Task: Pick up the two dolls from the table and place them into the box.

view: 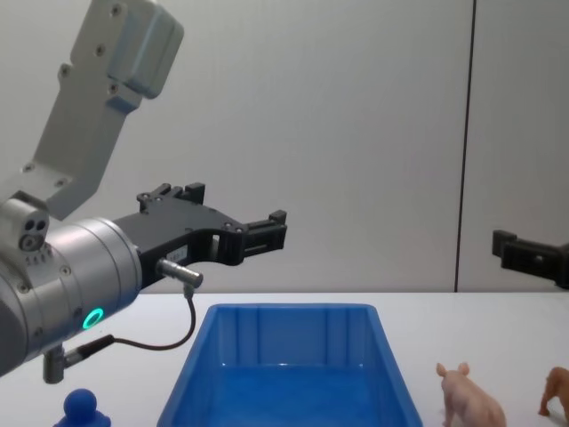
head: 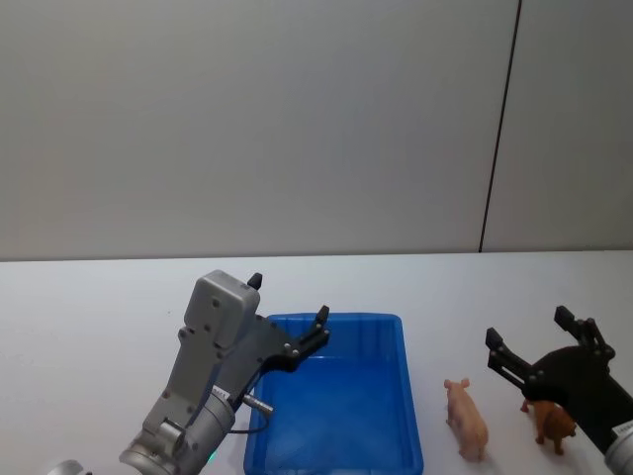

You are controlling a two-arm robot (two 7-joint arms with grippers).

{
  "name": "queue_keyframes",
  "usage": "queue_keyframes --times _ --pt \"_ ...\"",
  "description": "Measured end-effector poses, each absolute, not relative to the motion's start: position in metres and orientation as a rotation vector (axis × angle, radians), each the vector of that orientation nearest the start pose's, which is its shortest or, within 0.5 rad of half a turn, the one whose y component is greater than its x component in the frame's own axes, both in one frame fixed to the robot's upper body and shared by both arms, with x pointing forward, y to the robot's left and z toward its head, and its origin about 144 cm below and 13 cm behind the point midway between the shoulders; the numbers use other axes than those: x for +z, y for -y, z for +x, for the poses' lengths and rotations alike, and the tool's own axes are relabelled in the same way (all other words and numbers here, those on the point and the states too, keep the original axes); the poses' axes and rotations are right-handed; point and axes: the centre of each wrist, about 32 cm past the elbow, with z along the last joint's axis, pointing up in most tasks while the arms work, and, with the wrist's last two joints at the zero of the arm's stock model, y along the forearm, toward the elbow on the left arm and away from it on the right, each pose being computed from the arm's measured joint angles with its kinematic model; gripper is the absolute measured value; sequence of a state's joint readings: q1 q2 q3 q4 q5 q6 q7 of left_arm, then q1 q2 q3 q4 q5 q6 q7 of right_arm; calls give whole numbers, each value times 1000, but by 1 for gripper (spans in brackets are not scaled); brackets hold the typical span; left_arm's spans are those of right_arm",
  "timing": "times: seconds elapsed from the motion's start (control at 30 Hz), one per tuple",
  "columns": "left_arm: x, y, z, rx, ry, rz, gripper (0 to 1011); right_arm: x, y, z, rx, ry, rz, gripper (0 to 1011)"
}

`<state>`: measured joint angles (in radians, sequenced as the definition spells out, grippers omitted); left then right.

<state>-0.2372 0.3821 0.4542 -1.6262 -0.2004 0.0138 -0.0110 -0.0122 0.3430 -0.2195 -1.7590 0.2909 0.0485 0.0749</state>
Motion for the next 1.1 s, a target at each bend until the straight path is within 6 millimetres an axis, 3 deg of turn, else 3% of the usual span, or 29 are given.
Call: queue_keyframes --times 0.67,1.1 --pt "1204 -198 492 1124 268 61 1001 1172 279 441 -1218 -39 -148 1001" --pt "1204 -198 492 1124 268 61 1001 1151 298 445 -1199 -139 -238 1001"
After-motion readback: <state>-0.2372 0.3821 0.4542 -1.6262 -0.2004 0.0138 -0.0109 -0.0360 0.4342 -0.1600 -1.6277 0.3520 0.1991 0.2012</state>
